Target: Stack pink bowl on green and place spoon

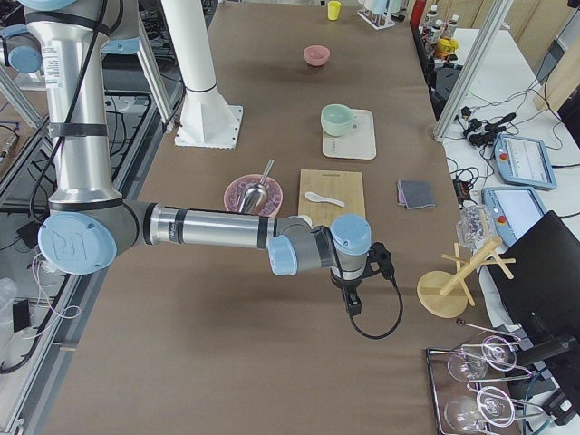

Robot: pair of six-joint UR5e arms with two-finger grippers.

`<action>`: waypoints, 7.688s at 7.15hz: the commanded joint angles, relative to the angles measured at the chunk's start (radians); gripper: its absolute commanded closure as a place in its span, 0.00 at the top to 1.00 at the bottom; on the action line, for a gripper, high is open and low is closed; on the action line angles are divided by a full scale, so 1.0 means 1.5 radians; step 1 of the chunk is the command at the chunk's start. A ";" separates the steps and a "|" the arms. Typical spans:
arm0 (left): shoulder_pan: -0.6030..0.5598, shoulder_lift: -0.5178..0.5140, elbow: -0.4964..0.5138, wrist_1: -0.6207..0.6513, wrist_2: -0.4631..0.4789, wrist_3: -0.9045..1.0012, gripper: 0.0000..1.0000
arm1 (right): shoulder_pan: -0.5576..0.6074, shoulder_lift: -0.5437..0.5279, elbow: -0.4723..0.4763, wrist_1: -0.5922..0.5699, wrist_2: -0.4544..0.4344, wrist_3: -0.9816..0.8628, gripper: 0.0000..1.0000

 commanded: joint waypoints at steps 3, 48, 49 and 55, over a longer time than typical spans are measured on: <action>0.005 0.014 -0.013 -0.031 -0.030 -0.008 0.98 | -0.008 -0.007 -0.004 0.002 0.053 0.000 1.00; 0.536 -0.615 0.094 0.158 0.273 -0.773 0.00 | -0.415 0.158 0.066 0.026 -0.104 0.647 0.16; 0.534 -0.615 0.103 0.154 0.302 -0.764 0.00 | -0.415 0.160 0.066 0.026 -0.103 0.647 0.00; 0.490 -0.569 0.058 0.156 0.287 -0.715 0.98 | -0.409 0.253 0.116 -0.013 -0.080 0.764 0.00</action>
